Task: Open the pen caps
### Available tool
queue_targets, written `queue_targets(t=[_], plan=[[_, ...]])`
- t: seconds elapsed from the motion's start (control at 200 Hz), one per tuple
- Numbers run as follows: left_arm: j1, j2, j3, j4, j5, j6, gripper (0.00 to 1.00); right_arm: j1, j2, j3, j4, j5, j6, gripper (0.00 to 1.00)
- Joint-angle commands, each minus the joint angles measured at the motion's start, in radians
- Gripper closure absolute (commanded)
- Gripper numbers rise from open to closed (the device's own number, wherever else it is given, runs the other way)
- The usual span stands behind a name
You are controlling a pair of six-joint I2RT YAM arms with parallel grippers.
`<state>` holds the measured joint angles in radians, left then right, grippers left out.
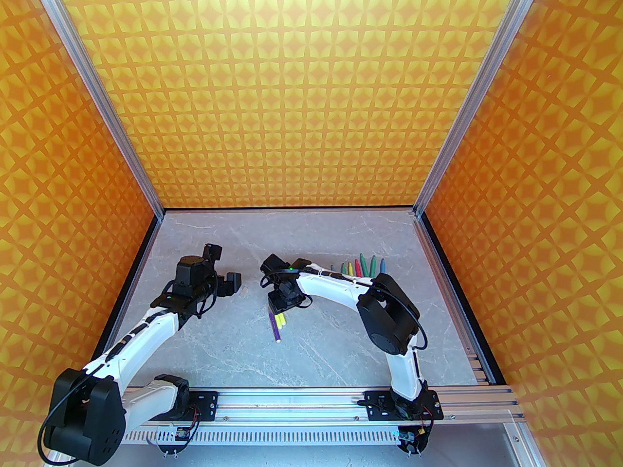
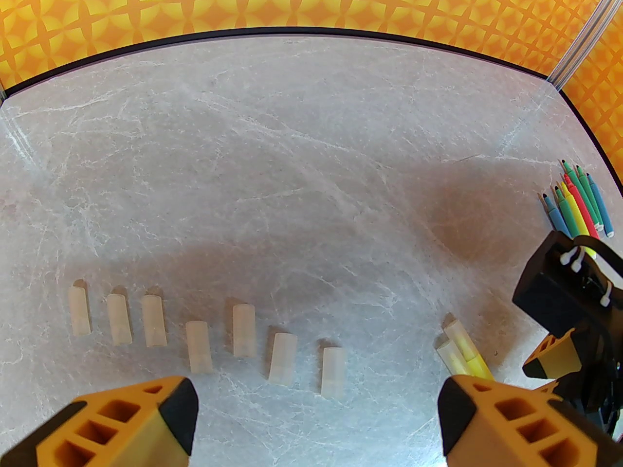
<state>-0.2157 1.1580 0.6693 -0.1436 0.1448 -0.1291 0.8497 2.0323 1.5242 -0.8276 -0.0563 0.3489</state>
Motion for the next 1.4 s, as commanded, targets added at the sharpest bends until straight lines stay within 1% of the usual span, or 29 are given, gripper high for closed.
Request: queue_targets(t=[0.0, 0.5, 0.905, 1.075, 1.27, 1.396], plan=[[0.007, -0.02, -0.017, 0.015, 0.003, 0.011, 0.14, 0.005, 0.03, 0.032, -0.029, 0.003, 0.023, 0.59], [0.006, -0.037, -0.025, 0.014, 0.003, 0.006, 0.14, 0.008, 0.071, 0.053, -0.044, 0.006, 0.043, 0.65], [0.006, -0.043, -0.029, 0.012, 0.002, 0.004, 0.14, 0.007, 0.1, 0.076, -0.067, 0.013, 0.045, 0.67], [0.006, -0.042, -0.028, 0.01, 0.002, 0.002, 0.13, 0.008, 0.119, 0.093, -0.085, 0.033, 0.046, 0.67], [0.006, -0.041, -0.029, 0.008, 0.003, 0.002, 0.13, 0.007, 0.145, 0.121, -0.117, 0.064, 0.043, 0.71], [0.007, -0.042, -0.031, 0.009, 0.002, 0.002, 0.13, 0.007, 0.157, 0.134, -0.135, 0.083, 0.042, 0.72]])
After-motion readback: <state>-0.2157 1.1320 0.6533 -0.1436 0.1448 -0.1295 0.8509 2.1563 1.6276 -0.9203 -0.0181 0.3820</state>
